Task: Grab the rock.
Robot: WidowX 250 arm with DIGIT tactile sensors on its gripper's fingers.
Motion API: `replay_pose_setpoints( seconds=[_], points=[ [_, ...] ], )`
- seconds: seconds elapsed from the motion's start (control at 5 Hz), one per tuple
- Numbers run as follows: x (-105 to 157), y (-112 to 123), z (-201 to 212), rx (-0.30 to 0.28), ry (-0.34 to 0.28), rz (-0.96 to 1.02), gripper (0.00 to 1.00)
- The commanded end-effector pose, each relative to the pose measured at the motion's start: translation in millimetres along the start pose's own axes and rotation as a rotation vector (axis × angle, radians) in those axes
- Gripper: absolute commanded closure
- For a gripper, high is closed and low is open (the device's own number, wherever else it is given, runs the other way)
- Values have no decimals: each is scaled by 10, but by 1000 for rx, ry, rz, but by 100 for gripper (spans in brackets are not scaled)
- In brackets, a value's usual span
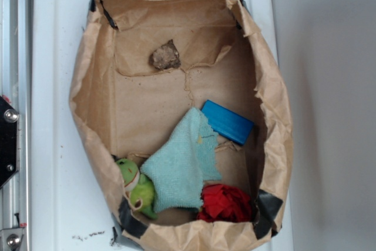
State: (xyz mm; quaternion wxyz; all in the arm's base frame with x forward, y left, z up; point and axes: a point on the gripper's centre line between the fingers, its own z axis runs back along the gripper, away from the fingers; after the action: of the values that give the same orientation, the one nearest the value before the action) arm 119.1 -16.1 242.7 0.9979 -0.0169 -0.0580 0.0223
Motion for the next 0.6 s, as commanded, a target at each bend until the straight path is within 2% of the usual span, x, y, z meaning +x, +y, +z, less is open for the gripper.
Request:
replay_pose_setpoints(
  seconds=[0.0, 0.2, 0.4],
  points=[
    [0, 0, 0, 0, 0, 0, 0],
    [316, 88, -195, 13, 18, 74, 0],
    [579, 172, -335, 52, -1, 101, 0]
  ],
)
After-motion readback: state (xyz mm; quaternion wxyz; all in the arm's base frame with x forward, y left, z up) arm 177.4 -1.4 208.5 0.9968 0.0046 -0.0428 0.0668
